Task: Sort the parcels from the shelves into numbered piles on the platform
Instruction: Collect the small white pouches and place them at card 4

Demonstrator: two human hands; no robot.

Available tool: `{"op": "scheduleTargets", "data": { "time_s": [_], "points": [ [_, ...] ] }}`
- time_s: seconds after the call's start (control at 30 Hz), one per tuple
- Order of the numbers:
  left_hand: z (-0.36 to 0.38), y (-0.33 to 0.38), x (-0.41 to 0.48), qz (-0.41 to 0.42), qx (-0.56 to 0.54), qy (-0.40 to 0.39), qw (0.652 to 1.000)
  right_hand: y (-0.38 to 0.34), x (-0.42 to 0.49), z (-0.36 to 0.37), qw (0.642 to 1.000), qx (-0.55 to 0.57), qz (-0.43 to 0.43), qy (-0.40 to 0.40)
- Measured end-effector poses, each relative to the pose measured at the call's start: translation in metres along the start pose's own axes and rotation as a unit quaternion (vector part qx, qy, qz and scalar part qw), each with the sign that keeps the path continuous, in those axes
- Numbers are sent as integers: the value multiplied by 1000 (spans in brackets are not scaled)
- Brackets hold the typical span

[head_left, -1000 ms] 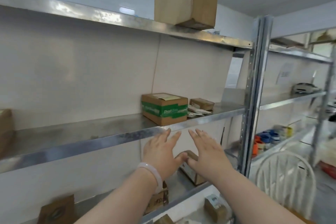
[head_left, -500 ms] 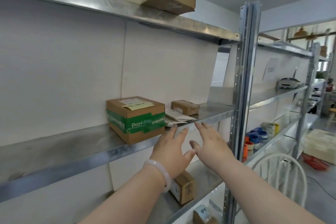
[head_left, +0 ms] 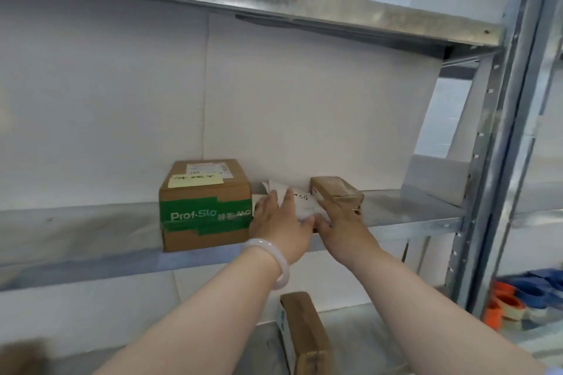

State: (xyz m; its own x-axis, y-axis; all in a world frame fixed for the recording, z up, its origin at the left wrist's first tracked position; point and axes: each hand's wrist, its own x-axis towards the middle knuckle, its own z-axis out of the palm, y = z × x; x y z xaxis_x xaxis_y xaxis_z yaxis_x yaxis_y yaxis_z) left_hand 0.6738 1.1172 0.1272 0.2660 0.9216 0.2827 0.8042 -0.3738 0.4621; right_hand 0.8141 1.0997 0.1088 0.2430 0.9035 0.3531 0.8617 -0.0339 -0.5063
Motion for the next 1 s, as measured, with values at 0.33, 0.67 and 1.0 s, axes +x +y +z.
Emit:
{"op": "scheduleTargets", "data": {
  "time_s": [0.33, 0.67, 1.0],
  "points": [
    [8, 8, 32, -179, -26, 3, 983, 13, 20, 4, 991, 47, -112, -57],
    [-1, 13, 30, -177, -166, 68, 968, 20, 24, 6, 986, 66, -139, -63],
    [-2, 16, 39, -176, -192, 70, 963, 20, 29, 2, 987, 78, -118, -74]
  ]
}}
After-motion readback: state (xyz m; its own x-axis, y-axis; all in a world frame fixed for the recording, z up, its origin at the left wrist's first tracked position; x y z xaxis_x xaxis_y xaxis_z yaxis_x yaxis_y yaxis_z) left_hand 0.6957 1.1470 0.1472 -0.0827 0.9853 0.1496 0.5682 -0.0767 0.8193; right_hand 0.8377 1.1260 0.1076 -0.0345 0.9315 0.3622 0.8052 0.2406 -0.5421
